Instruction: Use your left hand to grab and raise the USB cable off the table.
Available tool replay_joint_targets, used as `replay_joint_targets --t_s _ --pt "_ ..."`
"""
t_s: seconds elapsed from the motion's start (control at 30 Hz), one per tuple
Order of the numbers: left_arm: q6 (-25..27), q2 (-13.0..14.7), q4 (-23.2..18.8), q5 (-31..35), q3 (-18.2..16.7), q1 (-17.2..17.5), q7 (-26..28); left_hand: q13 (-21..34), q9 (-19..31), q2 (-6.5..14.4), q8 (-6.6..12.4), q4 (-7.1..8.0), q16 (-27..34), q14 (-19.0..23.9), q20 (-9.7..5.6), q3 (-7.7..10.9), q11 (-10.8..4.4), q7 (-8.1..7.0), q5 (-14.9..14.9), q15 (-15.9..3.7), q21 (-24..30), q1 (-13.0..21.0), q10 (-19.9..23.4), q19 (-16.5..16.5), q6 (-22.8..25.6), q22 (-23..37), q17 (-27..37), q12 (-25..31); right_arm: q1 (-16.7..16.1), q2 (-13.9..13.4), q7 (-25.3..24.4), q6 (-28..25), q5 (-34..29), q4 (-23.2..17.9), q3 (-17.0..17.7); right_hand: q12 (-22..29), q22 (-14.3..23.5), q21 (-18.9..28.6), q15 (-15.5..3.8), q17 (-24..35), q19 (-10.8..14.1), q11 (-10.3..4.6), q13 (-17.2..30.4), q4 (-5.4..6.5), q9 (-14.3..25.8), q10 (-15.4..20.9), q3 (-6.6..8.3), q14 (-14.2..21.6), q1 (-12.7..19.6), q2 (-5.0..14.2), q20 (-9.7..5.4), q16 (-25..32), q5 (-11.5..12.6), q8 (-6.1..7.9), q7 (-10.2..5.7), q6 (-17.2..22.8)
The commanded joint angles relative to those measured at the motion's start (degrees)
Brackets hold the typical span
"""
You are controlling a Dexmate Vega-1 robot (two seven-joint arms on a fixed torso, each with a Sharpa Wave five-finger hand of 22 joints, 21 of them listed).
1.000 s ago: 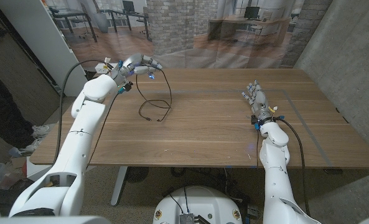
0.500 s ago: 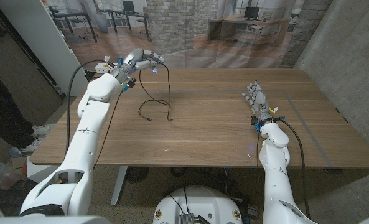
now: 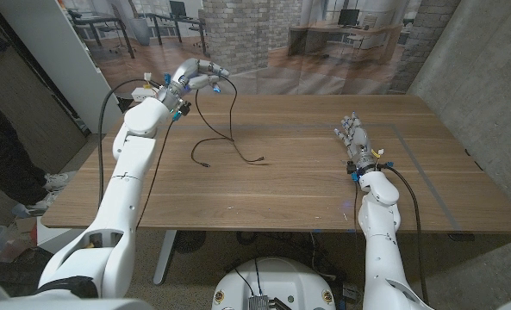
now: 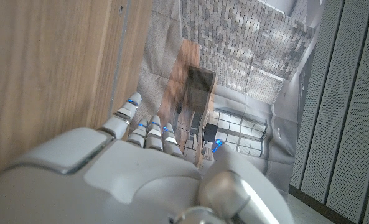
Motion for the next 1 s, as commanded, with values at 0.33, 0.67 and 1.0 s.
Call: replay_joint_targets --t_s 0.33,0.67,1.0 --pt "-2.9 -2.0 3.1 -1.9 0.2 -3.6 0.6 4.8 0.0 0.3 -0.51 -0.02 0.1 0.2 -3.23 0.45 -0.35 0.38 0.6 0.01 0.7 0.0 3.5 0.4 0.7 0.2 0.4 0.2 -0.7 0.6 -0.4 0.5 -0.2 -0.4 -0.5 0.4 0.2 0.0 0.12 0.2 0.3 0.00 0.3 -0.03 0.3 0.4 0.01 0.3 -0.4 0.10 -0.10 -0.1 0.2 0.31 0.28 0.2" --pt "-3.9 -2.1 4.8 -2.8 0.3 -5.9 0.0 5.1 0.0 0.3 -0.64 -0.01 0.1 0.2 -3.25 0.50 -0.21 0.35 0.6 0.02 0.9 0.0 3.6 0.2 0.9 0.1 0.8 0.0 -0.7 0.8 -0.7 0.8 -0.3 -0.2 -0.7 0.4 0.2 0.0 0.14 0.2 0.3 0.00 0.3 -0.05 0.3 0.4 -0.01 0.3 -0.4 0.08 -0.11 -0.1 0.2 0.34 0.42 0.3" --pt "-5.8 -2.5 7.5 -3.3 0.4 -8.3 -0.1 5.3 0.0 0.3 -0.75 -0.01 0.1 0.2 -3.26 0.53 -0.30 0.23 0.6 0.02 1.0 0.0 3.7 0.1 1.0 0.1 1.1 -0.1 -0.9 1.2 -1.5 1.0 -0.6 -0.2 -0.9 0.4 0.2 0.0 0.09 0.2 0.3 0.01 0.3 -0.05 0.3 0.4 -0.02 0.3 -0.4 0.09 -0.13 -0.1 0.2 0.35 0.48 0.3"
